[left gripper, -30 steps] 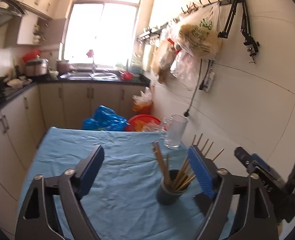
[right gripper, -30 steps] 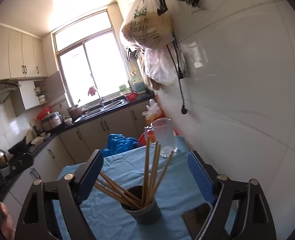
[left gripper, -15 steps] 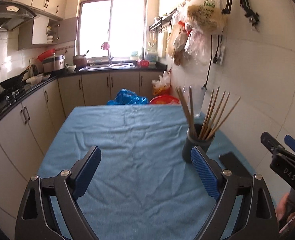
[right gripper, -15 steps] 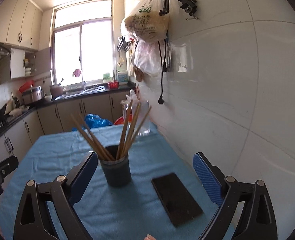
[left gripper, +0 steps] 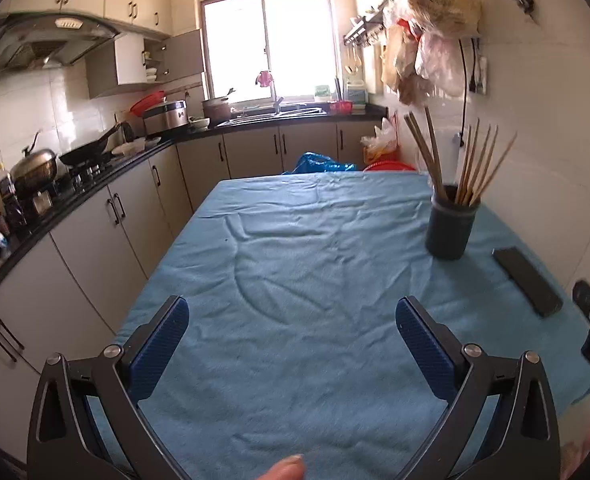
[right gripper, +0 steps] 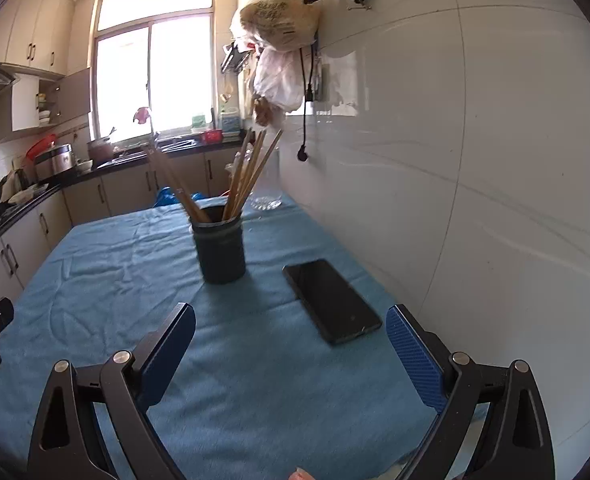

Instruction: Organize utensils

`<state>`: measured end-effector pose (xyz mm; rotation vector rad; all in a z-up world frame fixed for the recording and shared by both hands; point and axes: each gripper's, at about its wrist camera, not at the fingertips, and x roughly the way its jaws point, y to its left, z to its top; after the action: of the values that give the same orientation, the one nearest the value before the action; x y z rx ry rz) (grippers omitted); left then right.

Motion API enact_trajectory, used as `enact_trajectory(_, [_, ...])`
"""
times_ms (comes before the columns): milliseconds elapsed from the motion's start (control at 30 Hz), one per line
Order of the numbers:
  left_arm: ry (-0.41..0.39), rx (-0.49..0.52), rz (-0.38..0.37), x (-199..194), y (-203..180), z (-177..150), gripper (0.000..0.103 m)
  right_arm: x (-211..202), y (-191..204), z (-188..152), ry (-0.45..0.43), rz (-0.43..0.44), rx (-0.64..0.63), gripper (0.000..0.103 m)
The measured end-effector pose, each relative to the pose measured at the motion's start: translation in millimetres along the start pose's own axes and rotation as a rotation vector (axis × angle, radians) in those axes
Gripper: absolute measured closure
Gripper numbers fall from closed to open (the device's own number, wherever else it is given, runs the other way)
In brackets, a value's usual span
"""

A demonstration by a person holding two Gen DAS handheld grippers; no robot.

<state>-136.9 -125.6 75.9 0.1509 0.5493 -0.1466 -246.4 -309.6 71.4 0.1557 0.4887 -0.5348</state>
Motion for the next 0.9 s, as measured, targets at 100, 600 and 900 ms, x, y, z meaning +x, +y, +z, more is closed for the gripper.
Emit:
enact_trajectory(100, [0.014, -0.018, -0.008, -1, 5, -8, 0.000, -1, 5, -6, -0.007, 0.000, -0.016, 0.005])
enact_trajectory(600, [0.065, 0.061, 0.032, 0, -8, -20, 0.000, -2, 20, -14, 0.003, 0.009, -0.057, 0.005])
enact_trajectory(900, [0.087, 0.043, 0.043, 5, -6, -23, 0.000, 0, 20, -15, 0.015, 0.007, -0.060, 0.005])
